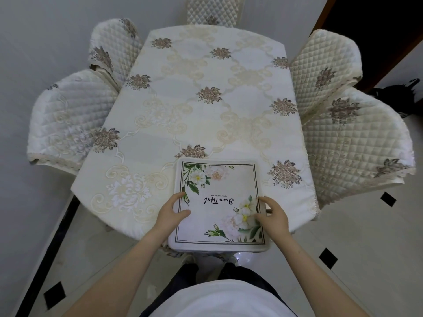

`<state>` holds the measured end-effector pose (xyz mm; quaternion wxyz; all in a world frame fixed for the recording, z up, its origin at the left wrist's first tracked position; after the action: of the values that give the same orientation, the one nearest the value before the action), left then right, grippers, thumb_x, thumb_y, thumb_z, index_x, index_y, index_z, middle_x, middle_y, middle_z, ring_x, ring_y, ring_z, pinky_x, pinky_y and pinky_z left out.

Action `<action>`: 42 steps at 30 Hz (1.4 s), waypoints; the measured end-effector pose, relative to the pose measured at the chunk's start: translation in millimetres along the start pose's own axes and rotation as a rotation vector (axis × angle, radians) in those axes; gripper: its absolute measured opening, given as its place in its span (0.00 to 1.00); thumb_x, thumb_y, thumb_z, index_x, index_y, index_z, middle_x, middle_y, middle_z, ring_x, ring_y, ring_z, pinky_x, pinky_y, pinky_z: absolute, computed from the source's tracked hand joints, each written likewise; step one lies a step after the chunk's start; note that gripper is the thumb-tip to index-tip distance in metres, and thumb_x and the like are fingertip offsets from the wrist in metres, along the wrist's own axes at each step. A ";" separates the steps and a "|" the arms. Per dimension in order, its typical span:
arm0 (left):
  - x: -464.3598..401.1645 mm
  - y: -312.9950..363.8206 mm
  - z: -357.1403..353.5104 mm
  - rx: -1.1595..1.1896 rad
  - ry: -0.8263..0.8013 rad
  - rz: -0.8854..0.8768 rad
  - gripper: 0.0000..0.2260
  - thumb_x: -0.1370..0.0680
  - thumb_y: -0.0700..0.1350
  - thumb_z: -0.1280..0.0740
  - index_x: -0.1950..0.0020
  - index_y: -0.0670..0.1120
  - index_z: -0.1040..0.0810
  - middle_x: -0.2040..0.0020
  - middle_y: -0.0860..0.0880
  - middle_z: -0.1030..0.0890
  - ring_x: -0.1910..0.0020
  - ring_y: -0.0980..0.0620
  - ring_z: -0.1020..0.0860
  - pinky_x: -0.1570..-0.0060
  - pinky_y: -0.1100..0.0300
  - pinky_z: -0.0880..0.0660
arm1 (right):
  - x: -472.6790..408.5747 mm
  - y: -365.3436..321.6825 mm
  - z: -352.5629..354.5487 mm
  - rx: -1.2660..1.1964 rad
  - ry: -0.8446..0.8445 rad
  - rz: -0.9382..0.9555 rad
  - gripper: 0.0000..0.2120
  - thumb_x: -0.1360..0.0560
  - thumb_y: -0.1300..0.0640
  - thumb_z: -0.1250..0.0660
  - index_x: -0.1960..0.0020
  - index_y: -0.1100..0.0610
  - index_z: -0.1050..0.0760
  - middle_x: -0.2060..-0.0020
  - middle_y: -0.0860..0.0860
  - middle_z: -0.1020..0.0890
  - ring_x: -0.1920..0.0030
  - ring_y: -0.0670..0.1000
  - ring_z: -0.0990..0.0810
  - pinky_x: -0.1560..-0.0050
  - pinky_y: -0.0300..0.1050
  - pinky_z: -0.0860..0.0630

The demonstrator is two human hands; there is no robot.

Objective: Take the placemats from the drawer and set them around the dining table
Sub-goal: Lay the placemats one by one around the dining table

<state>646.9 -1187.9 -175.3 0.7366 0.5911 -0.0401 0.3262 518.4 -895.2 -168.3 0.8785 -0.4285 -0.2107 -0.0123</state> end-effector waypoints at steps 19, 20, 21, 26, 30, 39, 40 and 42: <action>22.4 16.6 -14.8 0.153 0.169 -0.024 0.24 0.29 0.30 0.32 0.40 0.54 0.24 0.39 0.47 0.22 0.37 0.48 0.26 0.33 0.52 0.32 | -23.6 -7.5 22.8 -0.203 -0.234 0.049 0.31 0.34 0.71 0.33 0.38 0.44 0.26 0.43 0.51 0.21 0.38 0.54 0.27 0.45 0.56 0.22; 24.4 17.6 -15.4 0.159 0.190 -0.019 0.24 0.29 0.30 0.32 0.41 0.55 0.24 0.38 0.47 0.22 0.37 0.47 0.27 0.32 0.51 0.33 | -25.3 -10.9 22.8 -0.199 -0.247 0.056 0.31 0.33 0.71 0.33 0.38 0.45 0.26 0.43 0.51 0.21 0.37 0.54 0.27 0.45 0.56 0.22; 27.2 17.7 -15.6 0.167 0.214 -0.013 0.24 0.29 0.30 0.32 0.41 0.55 0.24 0.38 0.46 0.23 0.36 0.47 0.28 0.32 0.51 0.33 | -27.0 -13.9 21.4 -0.188 -0.262 0.064 0.31 0.33 0.72 0.33 0.37 0.46 0.26 0.42 0.51 0.22 0.37 0.54 0.28 0.45 0.55 0.22; 43.6 14.2 1.1 0.203 0.349 0.000 0.23 0.29 0.29 0.33 0.41 0.53 0.24 0.39 0.47 0.23 0.37 0.47 0.28 0.42 0.61 0.32 | -32.4 -44.9 1.0 -0.146 -0.338 0.147 0.31 0.33 0.73 0.35 0.35 0.48 0.27 0.37 0.50 0.25 0.34 0.55 0.30 0.42 0.55 0.25; 53.7 8.6 34.2 0.203 0.425 -0.011 0.24 0.30 0.29 0.33 0.41 0.54 0.25 0.41 0.50 0.23 0.40 0.49 0.26 0.48 0.68 0.30 | -29.7 -72.8 -23.9 -0.158 -0.366 0.197 0.31 0.33 0.73 0.33 0.36 0.48 0.27 0.38 0.47 0.26 0.34 0.54 0.30 0.38 0.57 0.27; 34.2 -11.8 159.3 0.139 0.439 -0.061 0.25 0.31 0.28 0.34 0.38 0.47 0.24 0.38 0.49 0.24 0.42 0.53 0.27 0.58 0.84 0.36 | -0.1 -138.9 -119.8 -0.205 -0.314 0.187 0.29 0.31 0.73 0.33 0.34 0.51 0.27 0.40 0.50 0.28 0.31 0.56 0.33 0.46 0.50 0.29; 29.9 -14.3 177.3 0.123 0.432 -0.068 0.25 0.31 0.28 0.34 0.38 0.48 0.23 0.38 0.50 0.24 0.41 0.53 0.27 0.58 0.84 0.35 | 5.4 -147.6 -134.6 -0.222 -0.307 0.177 0.29 0.31 0.74 0.33 0.34 0.52 0.27 0.38 0.51 0.28 0.31 0.56 0.34 0.43 0.52 0.29; 21.7 -18.6 212.1 0.099 0.416 -0.081 0.25 0.31 0.29 0.33 0.39 0.49 0.23 0.38 0.51 0.24 0.40 0.53 0.27 0.55 0.80 0.34 | 15.3 -163.2 -163.3 -0.249 -0.284 0.156 0.29 0.31 0.74 0.33 0.34 0.53 0.27 0.34 0.52 0.29 0.30 0.57 0.34 0.43 0.53 0.29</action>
<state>742.9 -1370.4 -118.2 0.7117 0.5475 0.1527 0.4129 558.1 -1119.8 -129.3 0.7785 -0.5464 -0.2955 0.0901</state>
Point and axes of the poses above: each hand's wrist, its own x-axis away from the middle knuckle, its own z-axis out of the back of the hand, y = z × x, the point moved 6 cm from there along -x, towards the middle knuckle
